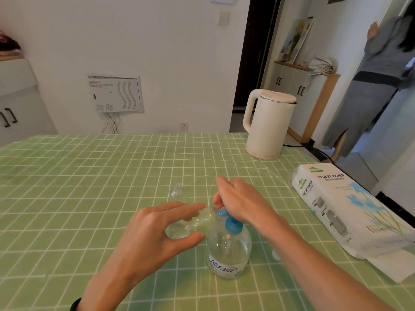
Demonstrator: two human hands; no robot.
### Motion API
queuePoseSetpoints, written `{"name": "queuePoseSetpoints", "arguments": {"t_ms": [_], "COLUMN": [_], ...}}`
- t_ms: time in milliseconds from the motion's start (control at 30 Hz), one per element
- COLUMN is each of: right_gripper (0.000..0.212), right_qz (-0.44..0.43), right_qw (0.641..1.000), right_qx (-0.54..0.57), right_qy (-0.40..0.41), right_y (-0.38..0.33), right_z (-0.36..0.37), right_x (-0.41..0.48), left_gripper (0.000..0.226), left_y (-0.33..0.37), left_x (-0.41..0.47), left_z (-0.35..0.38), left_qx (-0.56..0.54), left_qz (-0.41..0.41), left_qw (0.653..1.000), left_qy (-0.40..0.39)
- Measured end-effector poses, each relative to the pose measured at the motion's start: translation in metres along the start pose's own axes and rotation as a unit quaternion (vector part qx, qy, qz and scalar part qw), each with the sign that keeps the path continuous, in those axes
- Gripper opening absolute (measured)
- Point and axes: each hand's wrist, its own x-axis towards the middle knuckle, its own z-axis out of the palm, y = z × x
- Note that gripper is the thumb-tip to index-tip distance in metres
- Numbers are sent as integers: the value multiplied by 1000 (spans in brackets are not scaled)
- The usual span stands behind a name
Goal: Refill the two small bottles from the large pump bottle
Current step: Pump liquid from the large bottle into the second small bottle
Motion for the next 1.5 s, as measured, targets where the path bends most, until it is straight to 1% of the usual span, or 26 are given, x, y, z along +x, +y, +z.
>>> {"name": "queuePoseSetpoints", "arguments": {"t_ms": [100,200,333,500,667,767,900,1067,1300,1500], "right_gripper": [60,57,60,64,63,61,58,65,60,63], "right_qz": [11,20,12,-3,13,18,18,0,19,14], "right_qw": [1000,1000,1000,999,999,1000,999,999,1000,1000], "right_qx": [21,11,-10,-32,-9,-11,-20,-33,-10,-10], "right_qy": [5,-5,14,20,27,16,27,35,6,17], "right_y": [1,4,2,-2,2,4,1,-4,2,0], "right_z": [1,3,3,0,3,6,4,0,4,2], "right_x": [0,-2,-5,-3,-1,-3,-5,-5,-5,-5], "left_gripper": [55,55,55,56,56,56,57,55,54,55], "left_y": [-3,-4,-3,-2,-3,-4,-2,0,0,2], "left_x": [1,0,0,-1,2,1,1,0,2,0], "left_z": [2,4,4,2,4,4,4,1,2,1], "left_qx": [2,12,12,13,12,13,17,12,12,19], "left_qz": [-2,-1,-2,-6,-3,-6,-7,-8,-10,-12], "left_qw": [1000,1000,1000,1000,1000,1000,1000,1000,1000,1000], "left_qy": [1,-5,-5,-4,-12,-20,-19,-17,-22,-12]}}
